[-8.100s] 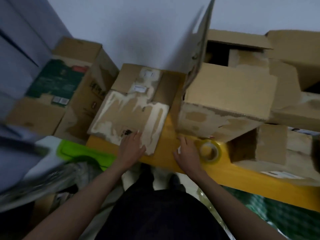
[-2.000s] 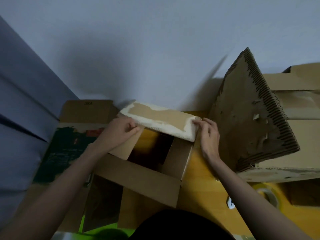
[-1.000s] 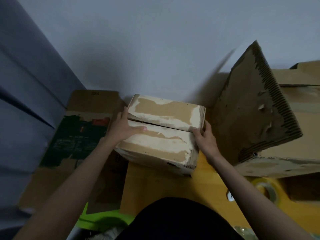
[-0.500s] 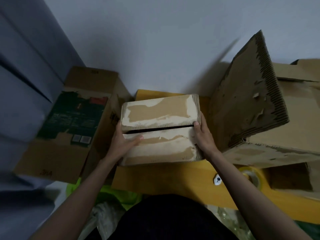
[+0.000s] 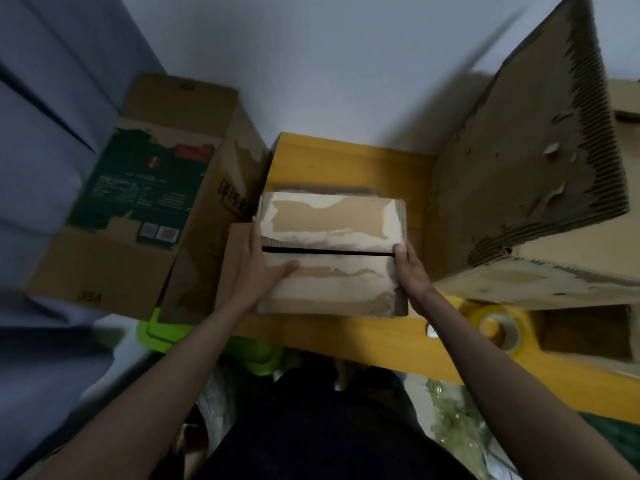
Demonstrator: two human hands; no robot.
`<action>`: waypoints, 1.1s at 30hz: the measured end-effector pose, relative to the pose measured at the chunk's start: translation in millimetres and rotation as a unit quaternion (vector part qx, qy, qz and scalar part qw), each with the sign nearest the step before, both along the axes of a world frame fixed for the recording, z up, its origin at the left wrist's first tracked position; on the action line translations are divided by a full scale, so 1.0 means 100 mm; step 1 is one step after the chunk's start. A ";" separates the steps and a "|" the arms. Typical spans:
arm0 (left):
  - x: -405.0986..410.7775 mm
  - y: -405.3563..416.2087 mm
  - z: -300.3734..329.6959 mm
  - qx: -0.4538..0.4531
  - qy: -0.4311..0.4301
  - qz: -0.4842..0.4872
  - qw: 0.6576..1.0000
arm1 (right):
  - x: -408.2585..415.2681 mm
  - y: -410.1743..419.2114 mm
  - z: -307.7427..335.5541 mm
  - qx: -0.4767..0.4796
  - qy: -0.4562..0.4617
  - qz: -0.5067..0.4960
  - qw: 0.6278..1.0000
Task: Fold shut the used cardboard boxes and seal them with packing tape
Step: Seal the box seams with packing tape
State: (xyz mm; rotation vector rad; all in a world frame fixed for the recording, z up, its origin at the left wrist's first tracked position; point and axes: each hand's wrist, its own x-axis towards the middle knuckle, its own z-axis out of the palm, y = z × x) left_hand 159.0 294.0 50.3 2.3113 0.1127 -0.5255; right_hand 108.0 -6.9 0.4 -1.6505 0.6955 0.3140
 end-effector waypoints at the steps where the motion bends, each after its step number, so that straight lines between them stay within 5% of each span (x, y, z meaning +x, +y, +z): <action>1: -0.02 -0.03 -0.02 0.036 -0.028 -0.014 0.999 | -0.03 0.00 0.01 -0.018 0.011 -0.001 1.000; 5: -0.05 -0.05 -0.25 0.142 -0.176 -0.151 0.962 | -0.36 0.02 0.06 -0.153 -0.028 -0.050 0.987; 8: -0.11 -0.22 -0.34 0.154 -0.197 -0.218 0.943 | -0.85 -0.10 -0.01 -0.240 -0.052 -0.053 0.968; 13: -0.18 -0.47 -0.38 0.171 -0.183 -0.225 0.942 | -1.50 -0.70 -0.27 -0.423 0.129 -0.048 0.896; 16: -0.21 -0.51 -0.39 0.187 -0.181 -0.217 0.941 | -1.70 -1.00 -0.36 -0.451 0.241 0.016 0.859; 21: -0.26 -0.53 -0.35 0.182 -0.203 -0.220 0.937 | -1.85 -1.20 -0.50 -0.479 0.247 0.122 0.833; 29: -0.31 -0.79 -0.22 0.119 -0.220 -0.237 0.939 | -1.86 -1.05 -0.24 -0.425 0.149 0.001 0.893; 33: -0.40 -1.08 -0.06 0.057 -0.237 -0.269 0.932 | -1.93 -0.87 0.07 -0.349 0.040 0.017 0.936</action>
